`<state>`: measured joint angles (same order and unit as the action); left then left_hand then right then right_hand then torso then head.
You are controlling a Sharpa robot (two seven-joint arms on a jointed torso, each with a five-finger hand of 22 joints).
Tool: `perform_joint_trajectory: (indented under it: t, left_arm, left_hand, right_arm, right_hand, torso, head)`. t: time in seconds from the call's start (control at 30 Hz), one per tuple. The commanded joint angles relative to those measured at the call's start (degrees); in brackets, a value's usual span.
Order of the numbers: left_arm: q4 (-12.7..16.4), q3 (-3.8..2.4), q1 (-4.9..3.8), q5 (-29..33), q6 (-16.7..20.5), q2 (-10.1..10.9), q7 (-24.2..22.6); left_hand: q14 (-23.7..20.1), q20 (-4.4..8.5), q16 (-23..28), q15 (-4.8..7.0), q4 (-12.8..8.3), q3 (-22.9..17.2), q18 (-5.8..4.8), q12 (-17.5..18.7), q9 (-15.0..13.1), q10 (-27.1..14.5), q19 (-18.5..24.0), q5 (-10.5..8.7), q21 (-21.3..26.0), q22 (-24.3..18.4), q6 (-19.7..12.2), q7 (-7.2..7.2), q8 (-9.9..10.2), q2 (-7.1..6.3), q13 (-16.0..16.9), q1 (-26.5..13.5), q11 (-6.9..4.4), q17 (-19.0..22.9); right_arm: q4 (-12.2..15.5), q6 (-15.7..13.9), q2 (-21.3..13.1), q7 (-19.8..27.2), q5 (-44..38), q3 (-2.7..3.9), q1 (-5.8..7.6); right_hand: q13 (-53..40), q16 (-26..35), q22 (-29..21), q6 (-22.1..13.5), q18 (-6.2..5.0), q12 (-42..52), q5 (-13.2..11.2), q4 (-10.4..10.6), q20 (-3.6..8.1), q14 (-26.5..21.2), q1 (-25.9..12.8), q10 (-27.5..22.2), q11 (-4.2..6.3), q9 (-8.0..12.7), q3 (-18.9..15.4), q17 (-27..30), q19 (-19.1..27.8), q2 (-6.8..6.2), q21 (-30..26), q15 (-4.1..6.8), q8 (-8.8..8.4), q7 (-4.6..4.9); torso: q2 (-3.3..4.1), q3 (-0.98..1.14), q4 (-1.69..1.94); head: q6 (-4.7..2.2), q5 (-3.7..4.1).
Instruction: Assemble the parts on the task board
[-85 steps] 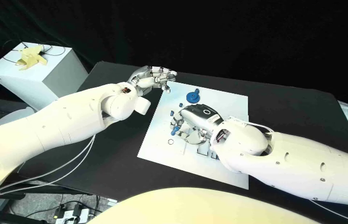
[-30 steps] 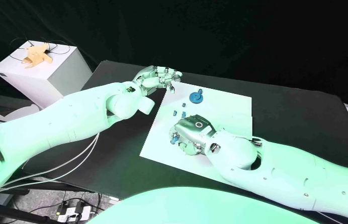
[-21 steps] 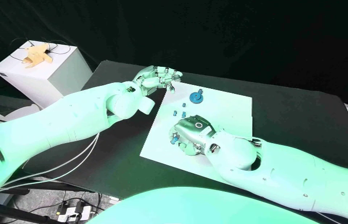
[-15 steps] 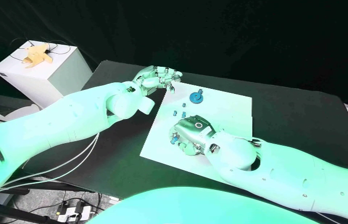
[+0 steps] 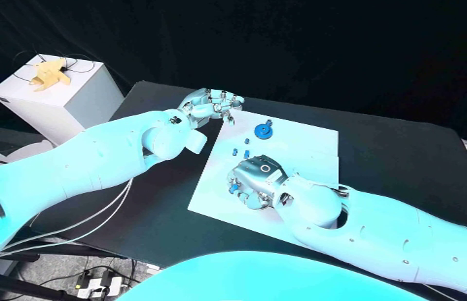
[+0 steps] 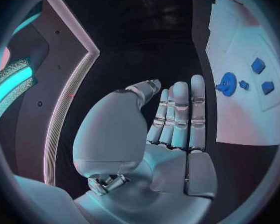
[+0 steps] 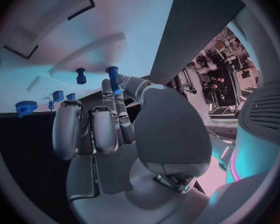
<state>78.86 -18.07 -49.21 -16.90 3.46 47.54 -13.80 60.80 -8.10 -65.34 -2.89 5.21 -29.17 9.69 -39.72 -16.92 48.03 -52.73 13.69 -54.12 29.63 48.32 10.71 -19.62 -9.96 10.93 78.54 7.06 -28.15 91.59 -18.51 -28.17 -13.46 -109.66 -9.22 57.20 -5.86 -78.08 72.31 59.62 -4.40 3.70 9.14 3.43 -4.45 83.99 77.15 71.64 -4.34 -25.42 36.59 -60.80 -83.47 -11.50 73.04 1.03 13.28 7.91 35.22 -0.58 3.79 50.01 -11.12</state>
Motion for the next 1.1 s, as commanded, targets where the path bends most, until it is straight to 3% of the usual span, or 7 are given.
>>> perform_joint_trajectory:
  t: [0.03,0.37,0.5,0.6,0.7,0.9,1.1]
  left_arm:
    - [0.3,-0.04,-0.04,-0.2,-0.5,0.0,-0.1]
    - [0.3,-0.04,-0.04,-0.3,-0.2,0.0,0.3]
    - [0.3,-0.04,-0.04,-0.3,-0.2,0.0,0.3]
    - [0.3,-0.04,-0.04,-0.3,-0.2,0.0,0.4]
    - [0.3,-0.04,-0.04,-0.3,-0.2,0.0,0.4]
    - [0.3,-0.04,-0.04,-0.3,-0.2,0.1,0.5]
    - [0.2,-0.04,-0.03,-0.3,-0.3,0.1,0.5]
  left_hand:
    - [-0.3,-0.17,0.2,0.07,0.1,0.3,0.89,0.2,0.0,-0.5,-0.4,-0.11,0.3,0.0,-0.3,0.03,-0.2,0.36,0.0,0.1,-0.06,0.1]
    - [-0.3,-0.17,0.2,0.06,0.1,0.3,0.89,0.2,0.1,-0.5,-0.4,-0.11,0.3,-0.1,-0.4,0.04,-0.2,0.38,-0.1,0.1,-0.05,0.1]
    - [-0.3,-0.17,0.2,0.06,0.1,0.3,0.89,0.2,0.1,-0.5,-0.4,-0.11,0.3,-0.1,-0.4,0.04,-0.2,0.38,-0.1,0.1,-0.05,0.1]
    - [-0.3,-0.17,0.2,0.06,0.1,0.3,0.89,0.2,0.1,-0.6,-0.4,-0.1,0.4,-0.1,-0.4,0.04,-0.2,0.41,-0.1,0.2,-0.05,0.1]
    - [-0.3,-0.17,0.2,0.06,0.1,0.3,0.89,0.2,0.1,-0.6,-0.4,-0.1,0.4,-0.1,-0.4,0.04,-0.2,0.41,-0.1,0.2,-0.05,0.1]
    - [-0.3,-0.17,0.2,0.06,0.1,0.3,0.89,0.2,0.1,-0.6,-0.4,-0.1,0.4,-0.1,-0.4,0.04,-0.2,0.41,-0.1,0.2,-0.05,0.1]
    - [-0.3,-0.17,0.2,0.06,0.1,0.3,0.89,0.2,0.1,-0.6,-0.4,-0.1,0.4,-0.1,-0.4,0.04,-0.2,0.41,-0.1,0.2,-0.05,0.1]
  right_arm:
    - [0.0,1.5,0.1,1.2,-0.4,-0.04,-0.09]
    - [0.0,0.2,0.0,1.7,0.1,-0.06,-0.12]
    - [0.1,-0.8,-0.2,1.7,0.2,-0.06,-0.13]
    - [0.2,-1.9,-0.3,1.4,0.3,-0.07,-0.18]
    - [0.2,-2.6,-0.5,1.1,0.2,-0.07,-0.23]
    - [0.6,-4.0,-1.0,0.8,0.1,-0.06,-0.38]
    - [2.4,-6.1,-3.3,1.6,1.9,0.18,-0.41]
  right_hand:
    - [0.7,0.4,-1.6,-1.2,-0.12,-0.2,-0.3,-0.1,-0.4,0.4,-0.3,-1.7,-0.23,-0.2,-0.2,0.2,0.8,-1.83,-1.7,-0.71,-1.0,0.51]
    - [2.1,2.0,-7.6,-5.3,-1.54,0.0,0.3,-0.2,-1.55,-0.6,-1.8,-8.2,-1.41,1.3,-1.8,3.4,3.4,-4.23,-8.2,-1.64,-4.07,1.25]
    - [2.1,3.9,-12.1,-6.3,-2.48,0.4,0.4,-0.4,-1.7,-1.6,-1.4,-10.8,-1.5,1.8,-4.0,6.6,5.0,-3.98,-13.1,-1.67,-4.82,1.15]
    - [2.1,5.4,-16.4,-7.4,-3.25,0.8,0.6,-0.2,-1.85,-2.3,0.1,-14.2,-1.82,2.5,-9.4,8.8,6.0,-2.79,-18.1,-1.9,-5.93,1.06]
    - [2.0,6.6,-19.5,-8.2,-3.7,1.9,0.7,1.0,-2.05,-2.9,2.8,-16.5,-2.08,3.4,-15.8,10.6,6.3,-1.25,-21.7,-2.14,-7.13,0.95]
    - [2.0,7.5,-21.8,-9.7,-4.0,3.0,1.1,3.5,-2.19,-3.5,5.9,-19.0,-2.44,4.3,-21.0,12.1,6.4,-0.7,-24.5,-2.34,-8.48,0.68]
    - [2.0,7.9,-23.0,-10.6,-4.14,4.6,1.4,8.4,-2.29,-3.7,9.3,-20.6,-2.58,5.1,-24.9,12.8,6.1,-0.96,-26.2,-2.47,-9.1,0.15]
  torso:
    - [-0.03,0.03,-0.02]
    - [-0.02,0.03,-0.03]
    - [-0.02,0.04,-0.03]
    - [-0.01,0.04,0.0]
    - [-0.02,0.04,0.0]
    - [-0.02,0.03,0.02]
    - [-0.08,0.0,-0.01]
  head:
    - [-0.01,-0.05]
    - [-0.01,0.02]
    - [-0.01,0.05]
    - [-0.01,0.09]
    - [-0.01,0.07]
    - [-0.01,0.16]
    - [-0.01,0.67]
